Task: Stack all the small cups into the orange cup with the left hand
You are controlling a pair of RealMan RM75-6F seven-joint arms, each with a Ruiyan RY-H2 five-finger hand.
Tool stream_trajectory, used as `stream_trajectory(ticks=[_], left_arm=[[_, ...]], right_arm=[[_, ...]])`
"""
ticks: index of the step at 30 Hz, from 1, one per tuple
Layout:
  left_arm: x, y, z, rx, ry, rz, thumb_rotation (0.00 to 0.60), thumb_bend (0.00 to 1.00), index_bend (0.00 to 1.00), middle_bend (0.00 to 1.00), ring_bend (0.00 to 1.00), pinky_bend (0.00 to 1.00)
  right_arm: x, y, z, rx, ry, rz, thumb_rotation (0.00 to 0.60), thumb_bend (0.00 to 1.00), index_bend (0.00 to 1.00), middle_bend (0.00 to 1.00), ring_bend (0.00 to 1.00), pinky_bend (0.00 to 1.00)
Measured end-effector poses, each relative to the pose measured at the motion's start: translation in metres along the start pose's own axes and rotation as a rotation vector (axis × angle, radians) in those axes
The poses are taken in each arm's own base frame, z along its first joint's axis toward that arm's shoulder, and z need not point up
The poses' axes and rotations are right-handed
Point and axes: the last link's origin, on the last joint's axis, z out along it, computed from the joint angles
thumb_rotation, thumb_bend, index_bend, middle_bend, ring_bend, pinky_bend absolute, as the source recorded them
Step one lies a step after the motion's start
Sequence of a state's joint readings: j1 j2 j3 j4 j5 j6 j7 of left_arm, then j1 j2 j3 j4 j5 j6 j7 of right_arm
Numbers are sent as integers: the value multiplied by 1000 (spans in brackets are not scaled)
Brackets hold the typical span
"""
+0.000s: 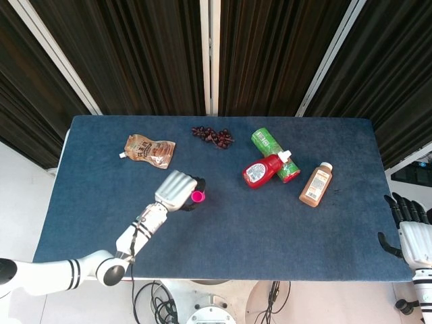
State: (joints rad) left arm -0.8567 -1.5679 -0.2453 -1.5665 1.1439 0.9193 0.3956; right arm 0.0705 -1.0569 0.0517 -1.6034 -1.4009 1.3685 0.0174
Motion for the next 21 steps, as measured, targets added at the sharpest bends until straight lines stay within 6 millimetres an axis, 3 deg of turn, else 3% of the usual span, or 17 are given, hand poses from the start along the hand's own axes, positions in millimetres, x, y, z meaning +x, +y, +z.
stream_trajectory(ticks=[6,21], left_arm=[[0,-21,17,84,-11,4,600,274,534,539,580,717],[-23,-19,33,106,-49,-14,600,274,534,539,579,717]], right_arm=[[-2,-2,1,1,-4,-6,600,323,0,0,0,0],[-1,2,2,-11,-4,3,600,323,0,0,0,0]])
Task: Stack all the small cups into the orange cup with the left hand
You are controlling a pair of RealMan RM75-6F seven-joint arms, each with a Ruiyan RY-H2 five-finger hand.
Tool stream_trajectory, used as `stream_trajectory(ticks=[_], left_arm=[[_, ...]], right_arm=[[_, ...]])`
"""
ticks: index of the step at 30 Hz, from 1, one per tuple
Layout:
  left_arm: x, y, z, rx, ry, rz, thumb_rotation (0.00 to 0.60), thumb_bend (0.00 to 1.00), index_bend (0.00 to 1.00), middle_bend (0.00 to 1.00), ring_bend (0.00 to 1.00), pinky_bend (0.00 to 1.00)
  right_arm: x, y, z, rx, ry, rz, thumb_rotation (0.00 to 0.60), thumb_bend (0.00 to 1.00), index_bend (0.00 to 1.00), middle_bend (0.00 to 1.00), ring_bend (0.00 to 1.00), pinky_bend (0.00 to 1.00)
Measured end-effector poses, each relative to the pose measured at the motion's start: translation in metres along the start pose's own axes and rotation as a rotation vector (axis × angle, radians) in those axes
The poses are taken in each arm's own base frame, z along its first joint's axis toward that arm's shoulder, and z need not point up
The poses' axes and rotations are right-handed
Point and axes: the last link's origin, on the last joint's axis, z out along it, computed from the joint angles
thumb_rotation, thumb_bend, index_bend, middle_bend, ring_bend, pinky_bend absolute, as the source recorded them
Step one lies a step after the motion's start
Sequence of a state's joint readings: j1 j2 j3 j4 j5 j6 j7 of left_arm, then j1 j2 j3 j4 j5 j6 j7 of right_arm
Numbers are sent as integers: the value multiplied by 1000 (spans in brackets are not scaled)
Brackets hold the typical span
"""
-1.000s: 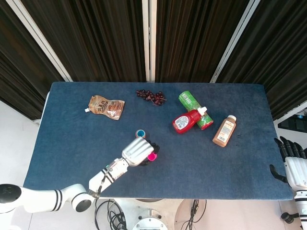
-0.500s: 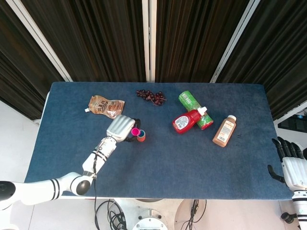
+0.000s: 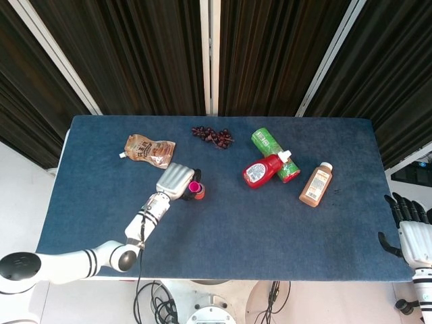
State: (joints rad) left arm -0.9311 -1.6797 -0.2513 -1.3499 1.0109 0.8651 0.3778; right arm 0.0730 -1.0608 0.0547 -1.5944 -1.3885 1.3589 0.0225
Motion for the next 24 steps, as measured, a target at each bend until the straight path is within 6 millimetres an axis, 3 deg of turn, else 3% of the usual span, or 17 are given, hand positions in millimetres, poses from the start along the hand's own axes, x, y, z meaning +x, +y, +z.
stream_trajectory(ticks=[4,6,10,12,19,24], left_arm=[[-1,3,1,-6,6,-14,600,275,525,535,576,715],[0,4,2,-8,10,-10,600,270,461,501,549,694],[-3,4,2,-9,-5,-4,600,255,210,296,330,507],[-4,2,2,-4,-15,-5,600,247,148,225,241,436],[1,0,-1,8,8,8,600,216,135,170,126,316],[16,-4,-17,25,89,7,600,124,122,136,63,215]], right_arm=[[0,1,0,-2,2,3,600,323,0,0,0,0],[0,2,0,-2,0,2,600,323,0,0,0,0],[0,2,0,-3,-1,4,600,323,0,0,0,0],[1,3,0,-3,2,5,600,323,0,0,0,0],[4,2,0,-2,11,6,600,322,0,0,0,0],[5,-1,-1,11,15,3,600,323,0,0,0,0]])
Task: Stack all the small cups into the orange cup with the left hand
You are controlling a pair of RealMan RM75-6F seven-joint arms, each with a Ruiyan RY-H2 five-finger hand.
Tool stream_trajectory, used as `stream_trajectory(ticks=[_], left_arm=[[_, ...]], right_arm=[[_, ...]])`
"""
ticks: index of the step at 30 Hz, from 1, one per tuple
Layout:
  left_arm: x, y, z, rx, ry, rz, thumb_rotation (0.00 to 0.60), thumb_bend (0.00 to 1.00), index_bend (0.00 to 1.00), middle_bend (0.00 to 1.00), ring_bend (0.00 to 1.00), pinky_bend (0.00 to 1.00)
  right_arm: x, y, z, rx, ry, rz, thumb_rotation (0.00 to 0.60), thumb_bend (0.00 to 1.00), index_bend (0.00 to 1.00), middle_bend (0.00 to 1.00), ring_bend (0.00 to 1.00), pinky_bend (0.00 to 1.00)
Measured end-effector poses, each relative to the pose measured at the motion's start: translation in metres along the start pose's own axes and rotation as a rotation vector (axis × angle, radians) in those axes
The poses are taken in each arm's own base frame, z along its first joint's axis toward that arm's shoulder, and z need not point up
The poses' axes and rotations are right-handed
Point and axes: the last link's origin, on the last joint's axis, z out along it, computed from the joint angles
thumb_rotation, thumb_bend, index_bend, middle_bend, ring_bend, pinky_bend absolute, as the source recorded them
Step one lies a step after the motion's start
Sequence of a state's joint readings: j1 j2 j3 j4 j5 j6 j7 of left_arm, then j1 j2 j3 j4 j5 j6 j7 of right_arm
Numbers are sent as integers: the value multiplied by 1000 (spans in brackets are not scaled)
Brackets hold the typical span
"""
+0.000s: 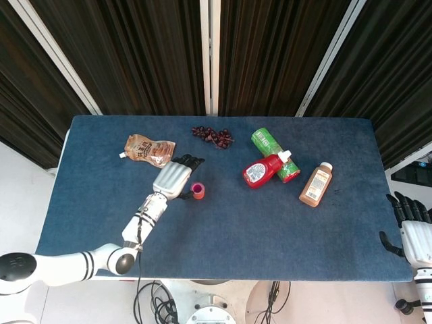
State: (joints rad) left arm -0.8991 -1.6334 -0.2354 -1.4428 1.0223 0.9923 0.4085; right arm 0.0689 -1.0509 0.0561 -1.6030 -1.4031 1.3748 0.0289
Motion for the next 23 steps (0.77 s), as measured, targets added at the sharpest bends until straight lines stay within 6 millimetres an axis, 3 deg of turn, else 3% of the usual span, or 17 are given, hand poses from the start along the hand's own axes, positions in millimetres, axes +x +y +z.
stream_trajectory(ticks=[4,7,11,14,17,23], left_arm=[[17,-21,-29,53,108,17,600,78,102,104,22,138],[26,-49,-66,111,201,48,600,70,95,89,5,112],[25,-92,-143,186,286,59,600,70,88,53,0,76],[17,-114,-198,216,281,108,600,70,74,16,0,48],[12,-133,-241,273,224,211,600,70,65,2,0,36],[15,-147,-264,331,176,215,600,70,59,0,0,34]], right_arm=[[0,-3,-1,33,5,-9,600,301,0,0,0,0],[0,-7,-3,83,18,-22,600,272,0,0,0,0],[0,-10,-6,158,67,-54,600,262,0,0,0,0],[-4,-11,-10,177,98,-72,600,261,0,0,0,0],[-6,-13,-11,185,105,-94,600,262,0,0,0,0],[-5,-24,-12,209,120,-120,600,265,0,0,0,0]])
